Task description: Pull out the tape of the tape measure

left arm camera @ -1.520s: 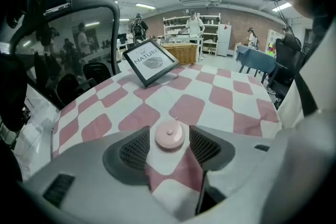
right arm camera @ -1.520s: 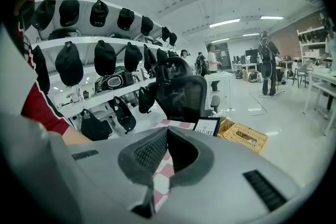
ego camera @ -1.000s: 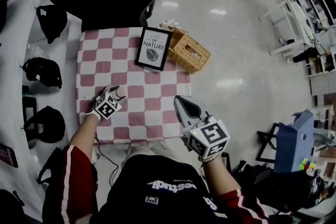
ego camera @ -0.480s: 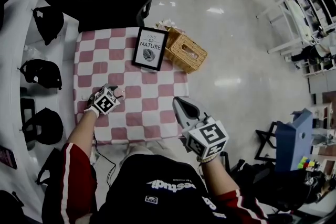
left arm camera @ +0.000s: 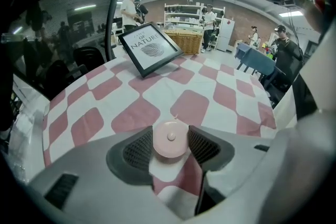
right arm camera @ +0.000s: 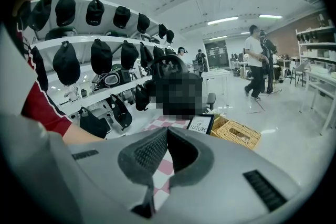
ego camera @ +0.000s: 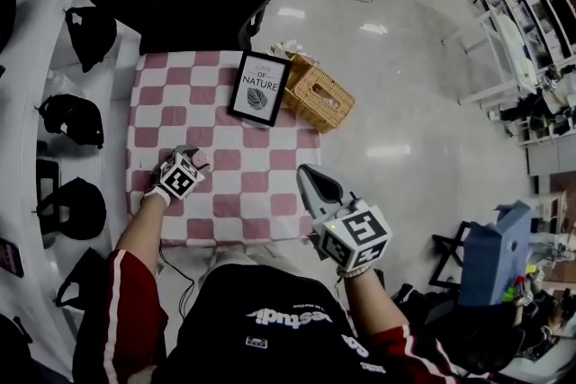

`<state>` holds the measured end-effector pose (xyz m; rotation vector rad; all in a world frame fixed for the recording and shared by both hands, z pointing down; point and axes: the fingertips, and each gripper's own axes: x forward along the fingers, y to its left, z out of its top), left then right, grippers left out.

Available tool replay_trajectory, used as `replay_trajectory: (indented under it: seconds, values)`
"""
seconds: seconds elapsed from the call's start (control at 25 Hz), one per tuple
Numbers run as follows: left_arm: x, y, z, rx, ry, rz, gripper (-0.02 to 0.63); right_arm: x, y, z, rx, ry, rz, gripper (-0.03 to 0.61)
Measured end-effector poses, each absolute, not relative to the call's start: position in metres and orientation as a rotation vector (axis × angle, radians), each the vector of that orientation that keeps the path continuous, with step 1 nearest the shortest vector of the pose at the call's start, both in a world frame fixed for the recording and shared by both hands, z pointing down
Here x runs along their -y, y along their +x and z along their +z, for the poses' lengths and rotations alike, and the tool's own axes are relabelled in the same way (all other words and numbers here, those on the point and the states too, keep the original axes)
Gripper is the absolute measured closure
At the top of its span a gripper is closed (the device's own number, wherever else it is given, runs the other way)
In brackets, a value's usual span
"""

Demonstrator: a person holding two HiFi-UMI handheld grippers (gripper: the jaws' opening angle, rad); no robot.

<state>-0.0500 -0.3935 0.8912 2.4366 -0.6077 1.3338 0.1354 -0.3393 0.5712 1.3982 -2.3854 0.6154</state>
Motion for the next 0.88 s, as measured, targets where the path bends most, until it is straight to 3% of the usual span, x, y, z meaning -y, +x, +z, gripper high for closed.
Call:
replay_trajectory:
  seconds: [0.88]
  values:
    - [0.361,-0.042,0.748,0.824,2.534,0.969,0.397,0.355,0.136,0.506,2.551,1.269,0.420,0.578]
